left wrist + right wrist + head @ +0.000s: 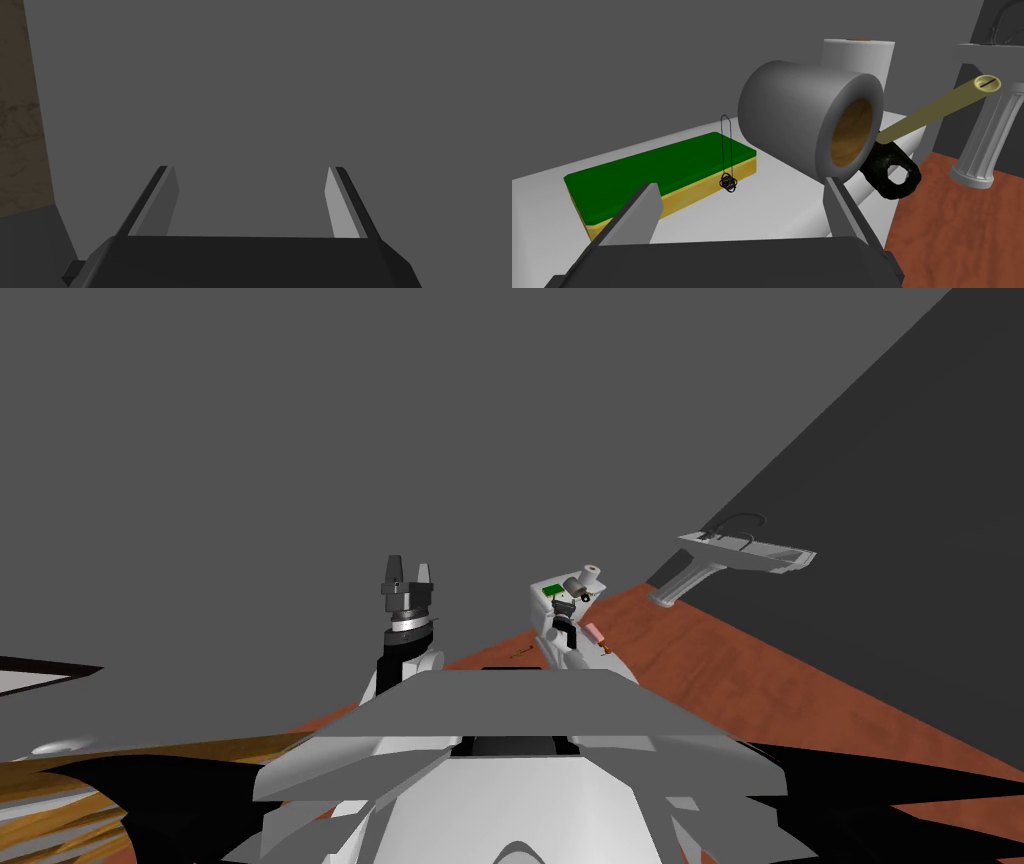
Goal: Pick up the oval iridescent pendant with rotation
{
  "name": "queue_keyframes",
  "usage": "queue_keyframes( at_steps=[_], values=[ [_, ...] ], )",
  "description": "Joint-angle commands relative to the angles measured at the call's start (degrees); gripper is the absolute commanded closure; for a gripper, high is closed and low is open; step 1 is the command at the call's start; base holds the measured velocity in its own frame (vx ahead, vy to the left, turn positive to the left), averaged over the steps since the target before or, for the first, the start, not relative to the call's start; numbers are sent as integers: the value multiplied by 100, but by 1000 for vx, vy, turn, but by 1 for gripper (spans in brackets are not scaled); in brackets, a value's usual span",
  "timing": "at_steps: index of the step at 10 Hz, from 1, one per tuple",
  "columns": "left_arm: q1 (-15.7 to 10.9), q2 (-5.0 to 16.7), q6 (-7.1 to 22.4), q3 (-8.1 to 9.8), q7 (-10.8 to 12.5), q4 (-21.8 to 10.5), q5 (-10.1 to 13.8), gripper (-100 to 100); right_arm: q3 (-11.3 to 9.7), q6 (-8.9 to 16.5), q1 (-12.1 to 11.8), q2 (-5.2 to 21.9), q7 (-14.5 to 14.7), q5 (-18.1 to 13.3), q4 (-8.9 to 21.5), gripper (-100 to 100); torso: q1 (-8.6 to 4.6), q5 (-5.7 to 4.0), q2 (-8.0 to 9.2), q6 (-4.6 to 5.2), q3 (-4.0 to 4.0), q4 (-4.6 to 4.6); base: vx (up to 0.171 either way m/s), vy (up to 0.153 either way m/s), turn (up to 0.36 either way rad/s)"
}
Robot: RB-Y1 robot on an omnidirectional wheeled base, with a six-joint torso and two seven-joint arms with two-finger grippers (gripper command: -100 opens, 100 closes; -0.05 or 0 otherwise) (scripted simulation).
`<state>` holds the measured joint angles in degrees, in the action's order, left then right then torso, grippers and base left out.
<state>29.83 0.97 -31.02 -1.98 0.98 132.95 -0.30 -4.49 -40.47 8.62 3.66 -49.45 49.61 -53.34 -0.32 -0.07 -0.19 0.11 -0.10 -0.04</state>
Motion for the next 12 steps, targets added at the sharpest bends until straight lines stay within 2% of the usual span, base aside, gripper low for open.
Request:
queue_keyframes(
  at_steps=[1,2,3,4,5,6,10,11,12],
  values=[
    [0,0,0,0,0,0,0,0,-16,-3,-9,-202,-62,45,100,-100,0,0,0,0,0,0,28,-58,57],
    [0,0,0,0,0,0,0,0,-7,-17,35,-100,-65,29,115,-100,3,1,-1,0,-1,0,9,-26,12],
    [0,0,0,0,0,0,0,0,-9,-17,37,-113,-77,32,122,0,7,1,-9,-1,-6,-3,0,0,0],
    [0,-1,0,0,0,0,0,0,72,135,195,-95,18,50,72,-100,13,2,-10,-1,-7,-4,47,-23,-63],
    [1,0,0,0,0,0,0,0,30,61,68,-100,-29,40,34,-100,8,2,-25,0,-15,-5,31,-13,-12],
    [0,0,0,0,0,0,0,0,36,86,74,-97,-14,41,20,100,11,1,-23,-1,-15,-7,0,0,0],
    [0,-1,0,-1,0,0,0,0,48,47,72,-71,20,26,21,100,-3,-20,-21,-17,-16,-10,0,-1,-8],
    [0,-1,0,-1,0,0,0,0,46,49,75,-73,19,25,19,0,-5,-20,-19,-14,-15,-10,0,0,0],
    [0,-1,0,-1,0,0,0,0,45,49,75,-73,19,25,19,100,-6,-20,-19,-14,-15,-10,0,0,0]
  ],
)
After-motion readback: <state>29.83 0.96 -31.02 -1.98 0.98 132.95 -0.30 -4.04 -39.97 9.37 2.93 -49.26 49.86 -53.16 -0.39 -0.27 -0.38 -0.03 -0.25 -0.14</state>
